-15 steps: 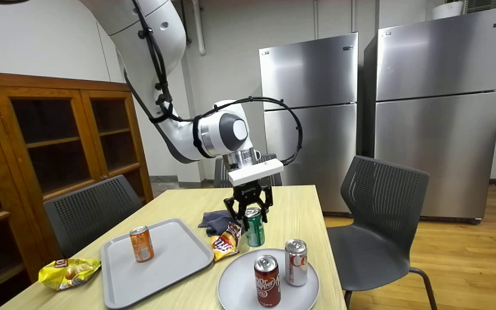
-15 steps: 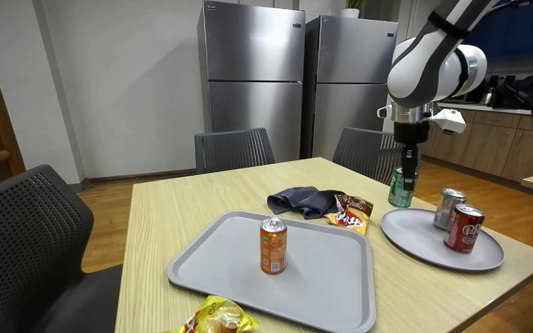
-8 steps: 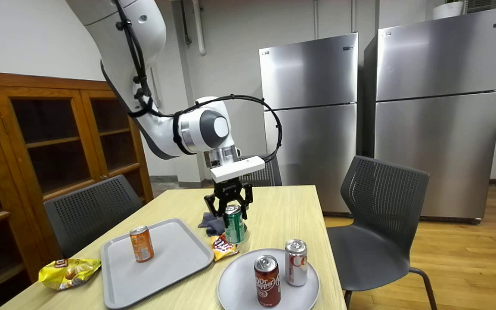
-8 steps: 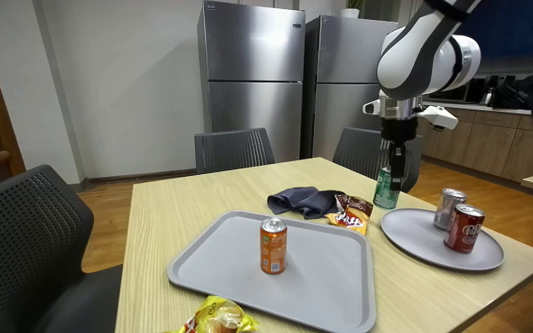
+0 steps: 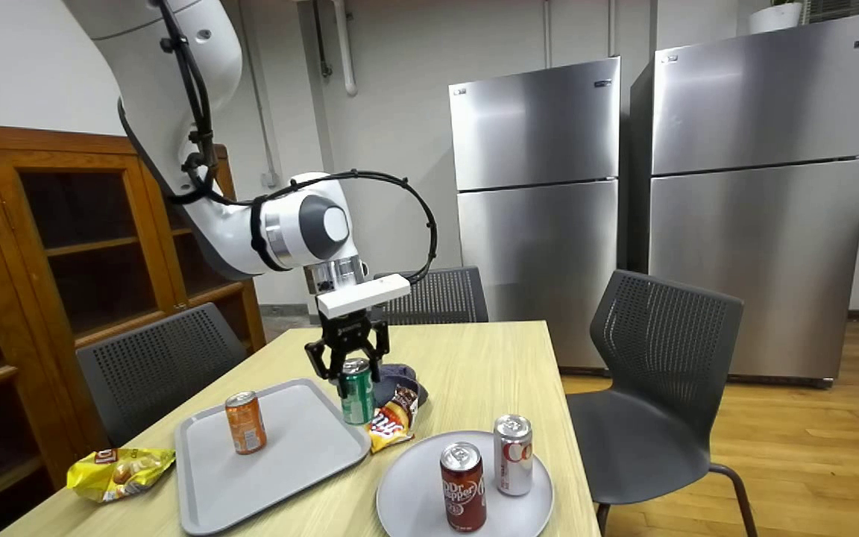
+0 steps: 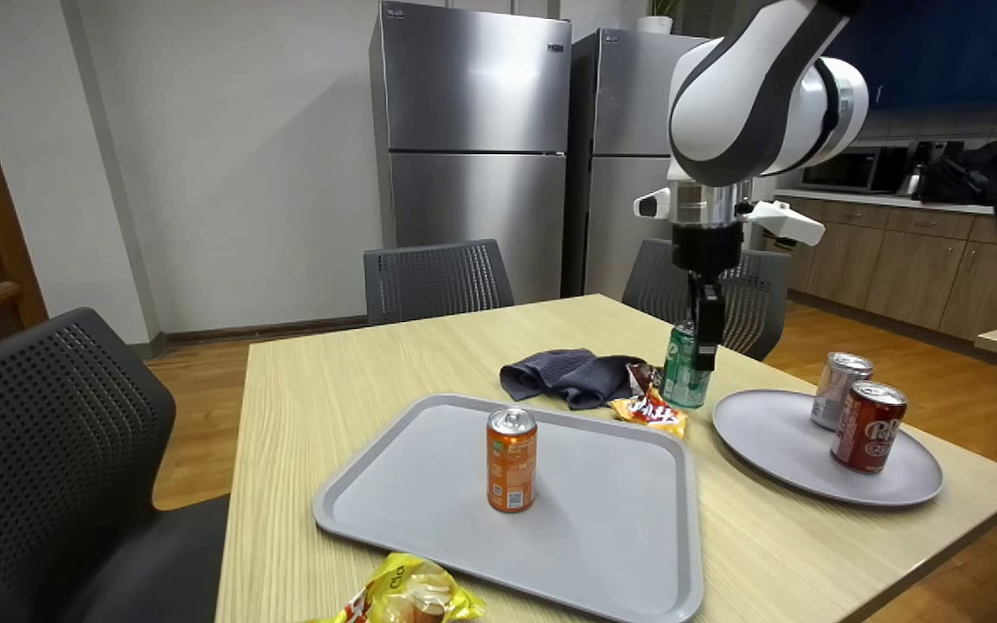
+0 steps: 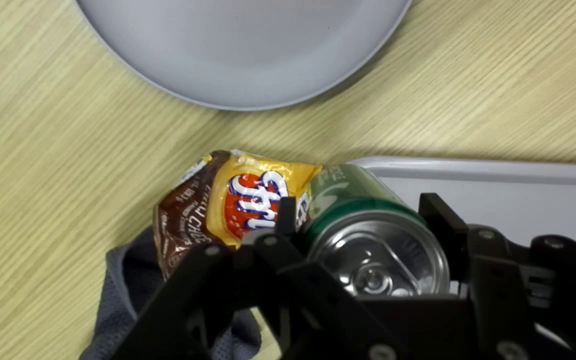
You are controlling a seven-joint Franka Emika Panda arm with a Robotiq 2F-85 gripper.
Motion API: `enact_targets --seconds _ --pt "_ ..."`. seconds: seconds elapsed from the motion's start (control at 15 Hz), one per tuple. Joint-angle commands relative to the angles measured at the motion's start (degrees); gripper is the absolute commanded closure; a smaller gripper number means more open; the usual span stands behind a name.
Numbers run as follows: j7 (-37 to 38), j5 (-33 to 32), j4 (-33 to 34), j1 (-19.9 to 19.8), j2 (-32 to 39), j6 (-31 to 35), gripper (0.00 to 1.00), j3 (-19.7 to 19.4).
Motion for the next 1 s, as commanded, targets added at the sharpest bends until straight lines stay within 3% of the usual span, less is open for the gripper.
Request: enact_targets --seconds 0.0,0.93 --pt "-1.6 1.2 -0.9 1.6 -1.6 -0.9 0.62 1.3" --pt "1.6 -1.1 5.0 6.4 5.6 -0.4 0.62 2.9"
